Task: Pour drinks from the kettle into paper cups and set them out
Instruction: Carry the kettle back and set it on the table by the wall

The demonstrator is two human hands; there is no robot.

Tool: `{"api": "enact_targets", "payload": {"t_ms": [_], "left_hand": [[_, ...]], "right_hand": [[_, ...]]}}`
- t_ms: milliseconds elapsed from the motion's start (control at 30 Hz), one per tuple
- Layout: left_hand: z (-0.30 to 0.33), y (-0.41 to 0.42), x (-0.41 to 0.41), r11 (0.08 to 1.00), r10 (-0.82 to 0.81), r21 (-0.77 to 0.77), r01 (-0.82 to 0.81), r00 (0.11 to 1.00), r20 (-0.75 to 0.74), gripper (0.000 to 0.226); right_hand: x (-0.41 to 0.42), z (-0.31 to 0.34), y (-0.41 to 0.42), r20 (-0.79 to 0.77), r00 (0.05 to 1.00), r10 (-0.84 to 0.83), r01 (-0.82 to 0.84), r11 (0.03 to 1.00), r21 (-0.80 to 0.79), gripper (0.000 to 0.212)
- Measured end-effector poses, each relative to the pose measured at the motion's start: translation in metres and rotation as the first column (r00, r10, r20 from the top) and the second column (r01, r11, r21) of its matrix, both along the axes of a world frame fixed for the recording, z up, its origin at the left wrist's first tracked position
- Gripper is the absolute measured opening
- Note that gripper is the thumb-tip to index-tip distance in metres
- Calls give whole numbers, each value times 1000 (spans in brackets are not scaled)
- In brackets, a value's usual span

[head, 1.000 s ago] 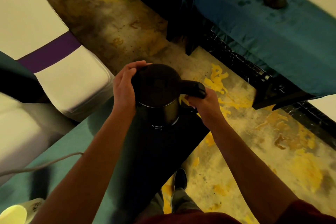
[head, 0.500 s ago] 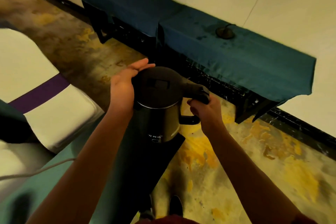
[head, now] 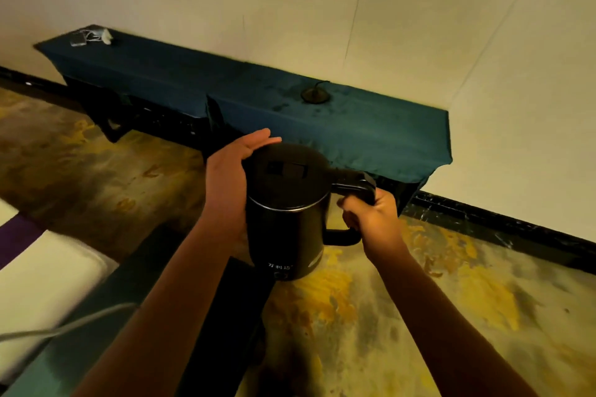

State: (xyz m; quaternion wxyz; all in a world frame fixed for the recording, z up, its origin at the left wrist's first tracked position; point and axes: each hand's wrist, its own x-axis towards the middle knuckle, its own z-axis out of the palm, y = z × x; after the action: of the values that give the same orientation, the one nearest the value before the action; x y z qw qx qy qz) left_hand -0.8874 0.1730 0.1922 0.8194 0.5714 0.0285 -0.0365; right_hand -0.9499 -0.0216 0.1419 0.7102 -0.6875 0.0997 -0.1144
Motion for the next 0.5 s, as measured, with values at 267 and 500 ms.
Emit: {"api": "enact_targets", "payload": {"t_ms": [267,500], "left_hand": [[12,-39,19,998,-57,-23,58,998,29,35],[10,-87,62,995,-90,-40,92,994,55,33]], "right_hand": [[-2,9,-27,14,989,-146,146,989,1,18],[33,10,-70,7,980,-201,201,979,-31,21]]}}
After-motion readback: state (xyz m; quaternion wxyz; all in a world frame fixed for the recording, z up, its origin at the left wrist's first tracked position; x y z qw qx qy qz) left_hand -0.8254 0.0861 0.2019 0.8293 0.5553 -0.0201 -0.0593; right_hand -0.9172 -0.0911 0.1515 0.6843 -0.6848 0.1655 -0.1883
